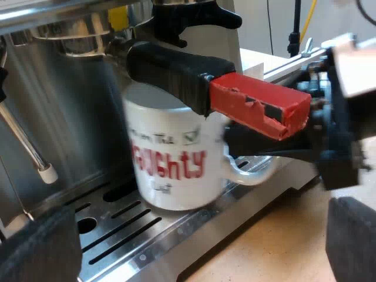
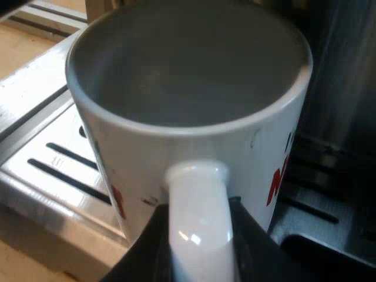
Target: Place mug into machine
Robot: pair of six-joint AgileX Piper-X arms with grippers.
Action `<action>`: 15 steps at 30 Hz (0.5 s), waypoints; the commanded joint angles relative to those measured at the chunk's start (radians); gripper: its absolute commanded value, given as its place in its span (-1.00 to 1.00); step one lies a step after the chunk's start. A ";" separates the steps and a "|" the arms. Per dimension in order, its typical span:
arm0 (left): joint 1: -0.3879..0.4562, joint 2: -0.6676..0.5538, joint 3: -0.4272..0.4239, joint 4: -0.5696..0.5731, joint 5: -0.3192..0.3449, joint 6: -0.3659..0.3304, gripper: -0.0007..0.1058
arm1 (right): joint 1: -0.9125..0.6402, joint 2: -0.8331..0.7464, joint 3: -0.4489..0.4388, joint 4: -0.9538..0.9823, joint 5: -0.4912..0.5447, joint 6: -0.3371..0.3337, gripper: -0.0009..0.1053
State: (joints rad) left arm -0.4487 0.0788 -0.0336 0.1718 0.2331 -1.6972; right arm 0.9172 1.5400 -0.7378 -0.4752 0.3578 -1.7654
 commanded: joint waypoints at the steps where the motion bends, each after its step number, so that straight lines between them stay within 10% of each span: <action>1: -0.005 0.003 -0.003 -0.019 -0.004 -0.015 0.61 | -0.007 0.018 -0.045 -0.053 0.008 -0.002 -0.98; 10: -0.005 0.003 -0.003 -0.019 -0.004 -0.015 0.61 | -0.007 0.056 -0.065 -0.051 0.013 -0.002 -0.98; 15: -0.005 0.003 -0.003 -0.019 -0.004 -0.015 0.61 | -0.007 0.056 -0.065 -0.051 0.013 -0.002 -0.46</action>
State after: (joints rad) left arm -0.4487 0.0788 -0.0336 0.1718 0.2331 -1.6981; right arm 0.9146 1.6033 -0.7878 -0.4905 0.3627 -1.7654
